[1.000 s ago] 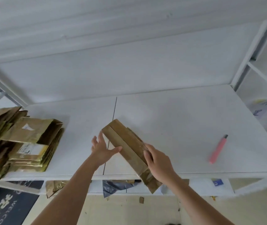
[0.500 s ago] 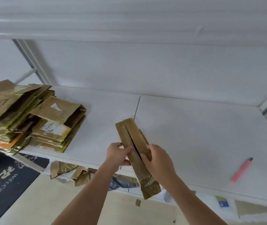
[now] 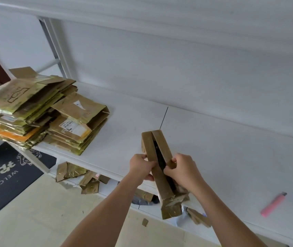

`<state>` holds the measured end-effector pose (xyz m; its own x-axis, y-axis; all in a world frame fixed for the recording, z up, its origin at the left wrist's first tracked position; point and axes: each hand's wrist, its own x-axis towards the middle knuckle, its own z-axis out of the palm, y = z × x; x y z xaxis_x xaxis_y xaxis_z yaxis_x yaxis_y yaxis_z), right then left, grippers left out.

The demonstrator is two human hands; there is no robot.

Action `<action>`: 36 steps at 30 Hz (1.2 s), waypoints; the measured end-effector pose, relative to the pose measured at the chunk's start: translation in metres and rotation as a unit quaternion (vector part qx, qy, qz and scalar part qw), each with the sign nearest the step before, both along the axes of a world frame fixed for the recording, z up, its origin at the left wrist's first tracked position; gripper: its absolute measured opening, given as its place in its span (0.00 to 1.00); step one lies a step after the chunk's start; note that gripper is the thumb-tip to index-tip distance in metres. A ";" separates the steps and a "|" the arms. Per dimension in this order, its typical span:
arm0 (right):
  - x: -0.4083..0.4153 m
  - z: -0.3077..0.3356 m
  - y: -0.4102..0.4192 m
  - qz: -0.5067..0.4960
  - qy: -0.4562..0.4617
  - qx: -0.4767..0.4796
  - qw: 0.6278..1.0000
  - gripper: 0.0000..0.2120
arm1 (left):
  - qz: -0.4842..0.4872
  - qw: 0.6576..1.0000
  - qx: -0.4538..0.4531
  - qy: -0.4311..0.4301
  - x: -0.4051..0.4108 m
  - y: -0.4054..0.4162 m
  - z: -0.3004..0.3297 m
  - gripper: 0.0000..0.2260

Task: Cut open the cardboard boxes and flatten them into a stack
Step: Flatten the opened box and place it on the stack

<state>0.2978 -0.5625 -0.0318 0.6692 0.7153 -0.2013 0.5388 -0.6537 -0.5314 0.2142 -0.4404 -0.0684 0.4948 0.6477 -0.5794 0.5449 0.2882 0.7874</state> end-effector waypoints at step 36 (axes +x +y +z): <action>0.009 -0.045 -0.037 -0.037 0.029 0.037 0.998 0.15 | -0.174 0.944 0.211 0.186 0.032 -0.021 0.015 0.12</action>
<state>0.3067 -0.5998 -0.0772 0.7091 0.6790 -0.1899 0.4572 -0.6479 -0.6092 0.2467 -0.4614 -0.0529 0.5339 0.6950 -0.4816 0.8096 -0.2557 0.5284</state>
